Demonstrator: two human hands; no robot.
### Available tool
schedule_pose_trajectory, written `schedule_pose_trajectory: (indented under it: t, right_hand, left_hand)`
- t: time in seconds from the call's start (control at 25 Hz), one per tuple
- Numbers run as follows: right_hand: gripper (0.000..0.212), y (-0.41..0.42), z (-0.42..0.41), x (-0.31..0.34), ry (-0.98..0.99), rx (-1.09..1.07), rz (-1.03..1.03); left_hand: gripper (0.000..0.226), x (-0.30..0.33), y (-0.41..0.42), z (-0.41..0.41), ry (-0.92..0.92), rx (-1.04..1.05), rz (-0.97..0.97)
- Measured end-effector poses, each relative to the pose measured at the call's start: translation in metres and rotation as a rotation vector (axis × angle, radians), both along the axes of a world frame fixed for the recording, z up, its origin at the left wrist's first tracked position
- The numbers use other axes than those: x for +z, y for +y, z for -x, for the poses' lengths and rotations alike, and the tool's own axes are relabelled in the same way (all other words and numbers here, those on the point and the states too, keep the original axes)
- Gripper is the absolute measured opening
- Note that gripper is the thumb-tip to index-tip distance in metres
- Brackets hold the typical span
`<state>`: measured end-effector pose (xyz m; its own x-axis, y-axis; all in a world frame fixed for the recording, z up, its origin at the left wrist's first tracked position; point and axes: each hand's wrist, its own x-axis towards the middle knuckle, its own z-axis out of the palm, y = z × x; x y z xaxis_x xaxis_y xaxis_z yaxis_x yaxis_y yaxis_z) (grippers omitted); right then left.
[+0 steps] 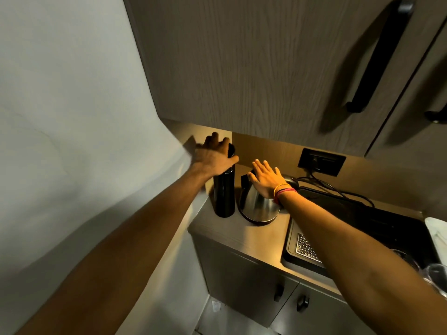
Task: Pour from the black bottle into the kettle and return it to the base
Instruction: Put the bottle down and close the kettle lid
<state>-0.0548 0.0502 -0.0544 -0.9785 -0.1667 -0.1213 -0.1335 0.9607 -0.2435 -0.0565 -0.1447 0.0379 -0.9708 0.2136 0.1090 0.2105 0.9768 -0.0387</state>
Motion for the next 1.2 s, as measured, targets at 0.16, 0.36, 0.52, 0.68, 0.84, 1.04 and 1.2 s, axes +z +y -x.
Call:
schedule_pose_trajectory:
  t: [0.16,0.36,0.52,0.68,0.84,1.04,1.2]
  right_hand:
    - [0.067,-0.003,-0.001,-0.007,0.010,-0.037,-0.019]
    - [0.075,-0.006,-0.001,-0.016,0.067,-0.028,-0.093]
    - [0.085,-0.008,-0.002,-0.026,0.106,-0.030,-0.160]
    - [0.092,-0.010,-0.003,-0.027,0.098,-0.032,-0.172]
    - [0.094,-0.008,-0.005,-0.016,0.011,-0.021,-0.146]
    - [0.097,0.029,-0.016,-0.002,0.042,0.007,-0.064]
    - [0.099,0.073,-0.028,0.006,0.012,-0.065,-0.075]
  left_hand:
    - [0.067,-0.018,0.003,0.007,0.006,-0.023,-0.015]
    - [0.065,-0.029,0.005,0.011,0.026,-0.086,-0.015]
    - [0.065,-0.044,0.005,0.016,0.112,-0.095,-0.068]
    - [0.069,-0.052,0.004,0.018,0.142,-0.091,-0.121]
    - [0.086,-0.045,0.004,0.013,0.050,-0.071,-0.090]
    - [0.111,-0.021,0.006,0.001,-0.004,-0.064,-0.042]
    - [0.083,-0.035,0.053,-0.027,0.274,-0.426,-0.200]
